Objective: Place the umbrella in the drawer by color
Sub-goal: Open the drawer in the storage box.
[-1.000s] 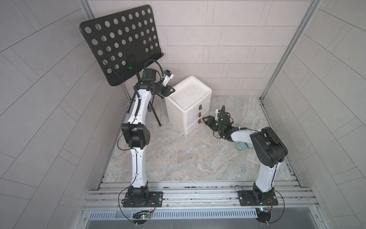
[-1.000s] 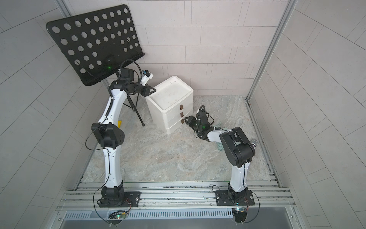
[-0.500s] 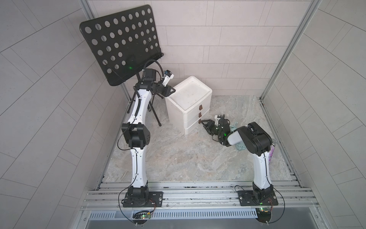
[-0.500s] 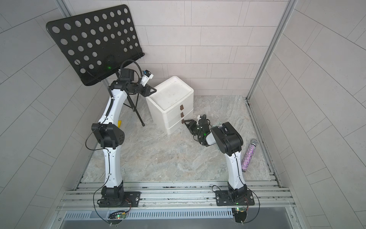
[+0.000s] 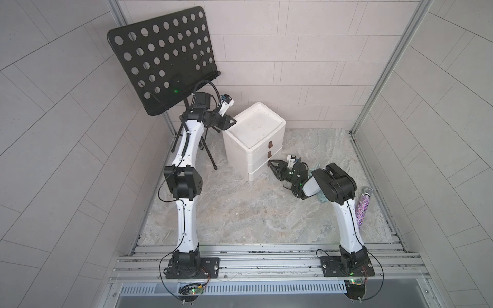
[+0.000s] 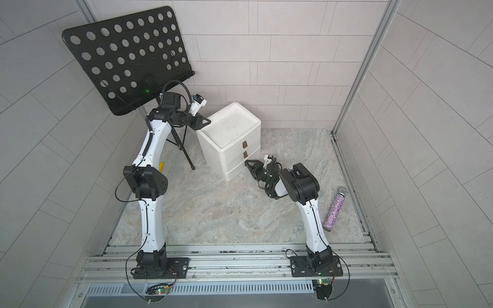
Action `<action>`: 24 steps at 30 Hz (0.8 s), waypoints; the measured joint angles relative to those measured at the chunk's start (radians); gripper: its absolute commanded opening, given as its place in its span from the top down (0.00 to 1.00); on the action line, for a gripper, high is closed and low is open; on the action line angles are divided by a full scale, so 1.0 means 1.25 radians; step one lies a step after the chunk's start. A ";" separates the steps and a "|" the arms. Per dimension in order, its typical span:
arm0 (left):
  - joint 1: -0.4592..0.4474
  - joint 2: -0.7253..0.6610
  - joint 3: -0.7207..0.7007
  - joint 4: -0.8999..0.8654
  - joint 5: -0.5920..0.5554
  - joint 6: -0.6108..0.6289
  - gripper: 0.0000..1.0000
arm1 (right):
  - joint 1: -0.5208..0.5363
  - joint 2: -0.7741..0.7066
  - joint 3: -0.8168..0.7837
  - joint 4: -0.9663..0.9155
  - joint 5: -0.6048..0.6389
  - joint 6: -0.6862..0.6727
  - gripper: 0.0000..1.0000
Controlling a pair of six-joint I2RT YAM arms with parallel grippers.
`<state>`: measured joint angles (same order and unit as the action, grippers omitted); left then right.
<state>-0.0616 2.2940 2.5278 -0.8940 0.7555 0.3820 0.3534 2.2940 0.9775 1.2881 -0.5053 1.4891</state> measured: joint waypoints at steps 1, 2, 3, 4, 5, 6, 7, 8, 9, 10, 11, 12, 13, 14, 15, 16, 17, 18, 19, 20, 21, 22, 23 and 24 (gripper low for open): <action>0.000 0.000 0.000 0.000 0.000 0.000 0.69 | 0.000 0.002 0.001 0.005 0.000 0.005 0.49; 0.000 0.000 0.000 0.000 0.000 0.000 0.69 | 0.000 0.002 0.002 0.009 0.000 0.008 0.49; 0.000 0.000 0.000 0.000 0.000 0.000 0.69 | 0.000 0.004 0.004 0.014 0.000 0.012 0.50; 0.000 0.000 0.000 0.000 0.000 0.000 0.69 | 0.000 0.005 0.007 0.020 0.000 0.016 0.51; 0.000 0.000 0.000 0.000 0.000 0.000 0.69 | 0.001 0.009 0.009 0.027 0.000 0.019 0.52; 0.000 0.000 0.000 0.000 0.000 0.000 0.69 | 0.001 0.013 0.013 0.033 0.000 0.025 0.54; 0.000 0.000 0.000 0.000 0.000 0.000 0.69 | 0.001 0.017 0.015 0.038 0.000 0.029 0.57; 0.000 0.000 0.000 0.000 0.000 0.000 0.69 | 0.001 0.019 0.016 0.039 0.000 0.033 0.59; 0.000 0.000 0.000 0.000 -0.001 0.001 0.69 | 0.001 0.020 0.018 0.039 0.000 0.036 0.62; 0.000 0.000 0.000 0.000 -0.001 0.000 0.69 | 0.002 0.020 0.018 0.041 0.000 0.039 0.64; 0.000 0.000 0.000 0.000 -0.001 0.001 0.69 | 0.002 0.020 0.019 0.043 0.000 0.041 0.66; 0.000 0.000 0.000 0.000 -0.001 0.001 0.69 | 0.002 0.020 0.020 0.045 -0.001 0.043 0.68; 0.000 0.000 0.000 0.000 -0.001 0.001 0.69 | 0.002 0.020 0.020 0.049 -0.002 0.045 0.71; 0.000 0.000 0.000 0.000 -0.001 0.001 0.69 | 0.002 0.020 0.021 0.052 -0.002 0.046 0.74; 0.000 0.000 0.000 0.000 -0.001 0.001 0.69 | 0.002 0.020 0.021 0.056 -0.002 0.048 0.77; 0.000 0.000 0.000 0.000 -0.001 0.001 0.69 | 0.002 0.020 0.021 0.060 -0.003 0.049 0.79; 0.000 0.000 0.000 0.000 -0.001 0.001 0.69 | 0.002 0.020 0.021 0.062 -0.003 0.049 0.81; 0.000 0.000 0.000 0.000 -0.001 0.001 0.69 | 0.002 0.020 0.021 0.065 -0.003 0.049 0.84; 0.000 0.000 0.000 0.000 -0.001 0.001 0.69 | 0.002 0.020 0.021 0.069 -0.003 0.049 0.87; 0.000 0.000 0.000 0.000 -0.001 0.001 0.70 | 0.002 0.020 0.021 0.073 -0.003 0.049 0.91; 0.000 0.000 0.000 0.000 -0.001 0.001 0.70 | 0.002 0.020 0.020 0.078 -0.002 0.049 0.93; 0.000 0.000 0.000 0.000 -0.002 0.001 0.70 | 0.003 0.020 0.017 0.082 -0.002 0.049 0.95; 0.000 0.000 0.000 0.000 -0.002 0.001 0.70 | 0.003 0.020 0.015 0.086 0.000 0.048 0.97; 0.000 0.000 0.000 0.000 -0.002 0.001 0.70 | 0.004 0.020 0.011 0.089 0.003 0.048 0.99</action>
<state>-0.0620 2.2940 2.5278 -0.8944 0.7532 0.3828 0.3584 2.3184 0.9916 1.3987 -0.5011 1.5486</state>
